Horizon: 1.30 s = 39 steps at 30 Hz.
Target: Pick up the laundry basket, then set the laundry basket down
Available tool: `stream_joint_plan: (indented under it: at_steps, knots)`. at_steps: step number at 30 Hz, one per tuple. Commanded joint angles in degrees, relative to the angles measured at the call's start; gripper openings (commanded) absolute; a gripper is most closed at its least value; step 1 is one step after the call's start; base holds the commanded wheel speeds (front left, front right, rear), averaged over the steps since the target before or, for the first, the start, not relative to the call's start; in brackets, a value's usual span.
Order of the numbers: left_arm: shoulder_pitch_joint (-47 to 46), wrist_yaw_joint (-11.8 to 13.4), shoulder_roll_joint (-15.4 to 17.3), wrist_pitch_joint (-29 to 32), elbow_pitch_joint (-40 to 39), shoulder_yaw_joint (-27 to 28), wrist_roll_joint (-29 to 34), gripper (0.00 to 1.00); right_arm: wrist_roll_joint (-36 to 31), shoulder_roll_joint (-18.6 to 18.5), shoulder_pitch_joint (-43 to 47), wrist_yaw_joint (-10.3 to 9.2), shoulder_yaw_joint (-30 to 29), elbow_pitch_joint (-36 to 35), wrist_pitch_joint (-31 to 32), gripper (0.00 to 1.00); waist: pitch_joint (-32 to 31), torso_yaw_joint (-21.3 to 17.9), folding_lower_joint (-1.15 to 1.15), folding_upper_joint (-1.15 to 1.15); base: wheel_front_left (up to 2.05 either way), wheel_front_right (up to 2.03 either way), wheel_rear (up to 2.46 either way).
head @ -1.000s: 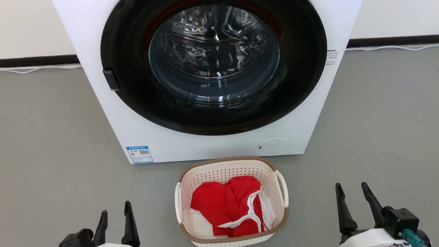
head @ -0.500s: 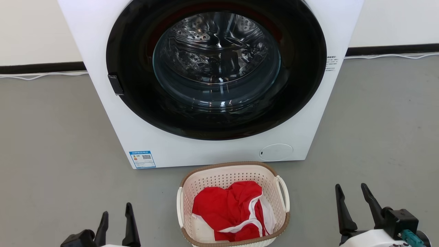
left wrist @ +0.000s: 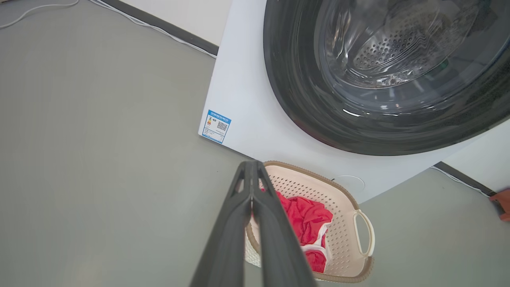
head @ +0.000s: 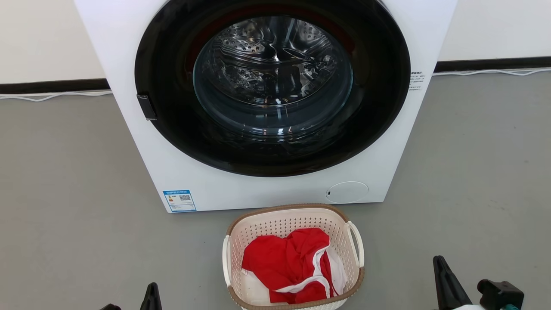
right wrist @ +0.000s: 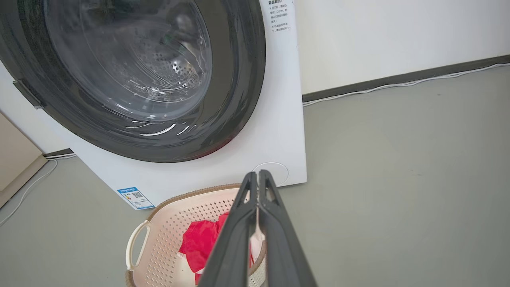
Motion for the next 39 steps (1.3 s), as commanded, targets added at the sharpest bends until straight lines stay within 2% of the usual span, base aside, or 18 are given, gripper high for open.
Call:
stream_joint_plan:
  at_steps: [1,39]
  knots:
    - [-1.59,-0.89,0.23,0.59,-1.54,0.55,-1.83,0.00,2.48,-0.42,-1.79,0.01,-0.17,-1.67,0.59,0.00,0.07,0.04,0.00,0.00,0.00,0.00,0.00]
    - [-5.01,-4.74,0.56,6.80,-2.86,3.13,-21.54,0.00,28.32,-0.62,-3.94,0.04,-0.29,-4.12,6.51,0.00,0.10,0.63,-0.02,0.00,0.00,0.00,0.00]
